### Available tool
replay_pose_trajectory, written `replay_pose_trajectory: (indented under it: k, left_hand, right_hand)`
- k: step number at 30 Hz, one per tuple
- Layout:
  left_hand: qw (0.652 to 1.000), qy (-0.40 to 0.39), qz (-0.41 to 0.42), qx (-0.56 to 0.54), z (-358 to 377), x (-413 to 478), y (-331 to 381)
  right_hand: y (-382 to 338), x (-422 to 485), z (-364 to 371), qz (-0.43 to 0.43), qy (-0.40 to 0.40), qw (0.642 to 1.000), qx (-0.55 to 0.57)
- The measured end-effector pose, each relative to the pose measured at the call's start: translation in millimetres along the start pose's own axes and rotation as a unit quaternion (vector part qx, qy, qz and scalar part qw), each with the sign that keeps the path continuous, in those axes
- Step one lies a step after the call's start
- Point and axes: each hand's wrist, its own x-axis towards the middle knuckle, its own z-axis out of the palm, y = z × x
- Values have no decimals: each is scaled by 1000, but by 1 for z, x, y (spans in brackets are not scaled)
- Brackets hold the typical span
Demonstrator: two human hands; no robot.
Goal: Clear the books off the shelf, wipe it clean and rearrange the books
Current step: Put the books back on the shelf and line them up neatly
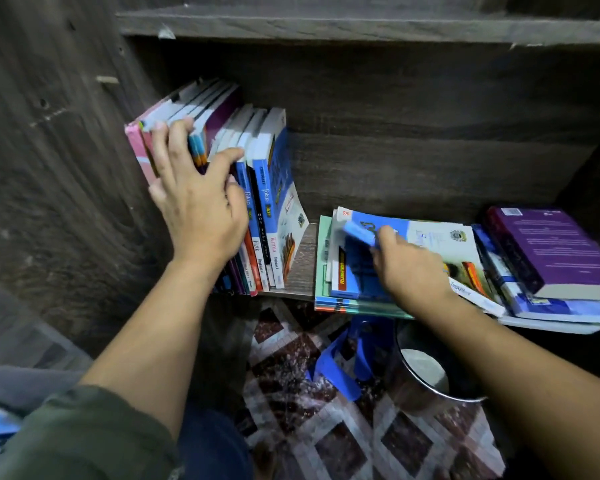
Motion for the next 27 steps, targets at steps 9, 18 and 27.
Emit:
replay_pose_trajectory:
  k: [9,18,27]
  left_hand:
    - [1000,-6,11,-17,-2,-1,-5]
    - [1000,-4,19,-14,-1,-2,-9]
    - [1000,-1,11,-9,1,-2,-7]
  right_hand:
    - [-95,58,-45,82,294,873,380]
    - [-145,67,27,26,179,812,555]
    - [-80,41,8,-94,-113,916,372]
